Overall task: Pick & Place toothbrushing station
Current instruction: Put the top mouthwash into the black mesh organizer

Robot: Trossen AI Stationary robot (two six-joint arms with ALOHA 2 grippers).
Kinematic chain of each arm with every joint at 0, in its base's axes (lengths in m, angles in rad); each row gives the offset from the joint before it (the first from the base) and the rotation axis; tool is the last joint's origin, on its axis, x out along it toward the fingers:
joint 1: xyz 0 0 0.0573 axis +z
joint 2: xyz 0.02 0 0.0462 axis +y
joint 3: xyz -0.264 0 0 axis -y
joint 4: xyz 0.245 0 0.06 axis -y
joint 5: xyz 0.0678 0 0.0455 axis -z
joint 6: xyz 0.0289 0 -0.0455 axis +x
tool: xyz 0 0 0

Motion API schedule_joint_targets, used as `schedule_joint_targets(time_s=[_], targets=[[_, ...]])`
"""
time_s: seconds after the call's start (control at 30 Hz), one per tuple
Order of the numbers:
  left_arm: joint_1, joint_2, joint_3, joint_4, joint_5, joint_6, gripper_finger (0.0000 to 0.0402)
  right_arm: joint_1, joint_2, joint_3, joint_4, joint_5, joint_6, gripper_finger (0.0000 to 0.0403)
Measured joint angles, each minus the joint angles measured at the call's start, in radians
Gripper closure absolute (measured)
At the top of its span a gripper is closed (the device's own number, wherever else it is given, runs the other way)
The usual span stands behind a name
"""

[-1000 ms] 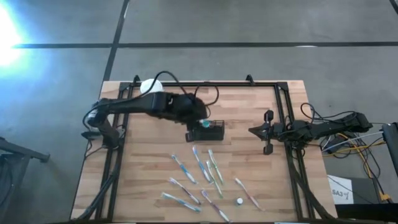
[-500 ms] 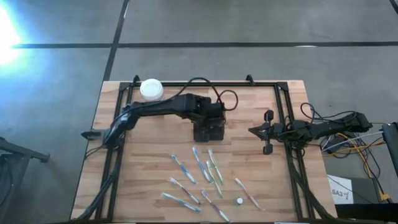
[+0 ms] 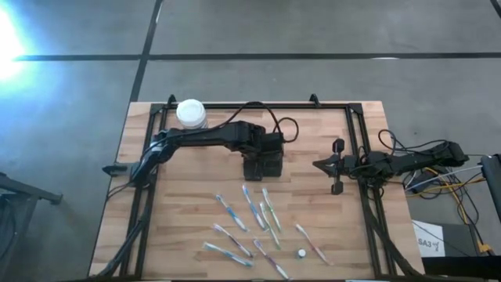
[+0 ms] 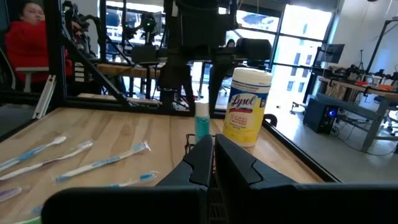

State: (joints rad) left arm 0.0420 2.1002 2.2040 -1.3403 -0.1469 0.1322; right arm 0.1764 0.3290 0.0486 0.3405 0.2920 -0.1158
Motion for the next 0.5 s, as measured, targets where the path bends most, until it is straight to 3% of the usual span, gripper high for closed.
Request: schedule_joint_targets(time_s=[0.5], targets=[[0.003, 0.001, -0.059, 0.041, 0.0, 0.01, 0.0302, 0.0, 0.0, 0.0, 0.0, 0.0, 0.003, 0.039]])
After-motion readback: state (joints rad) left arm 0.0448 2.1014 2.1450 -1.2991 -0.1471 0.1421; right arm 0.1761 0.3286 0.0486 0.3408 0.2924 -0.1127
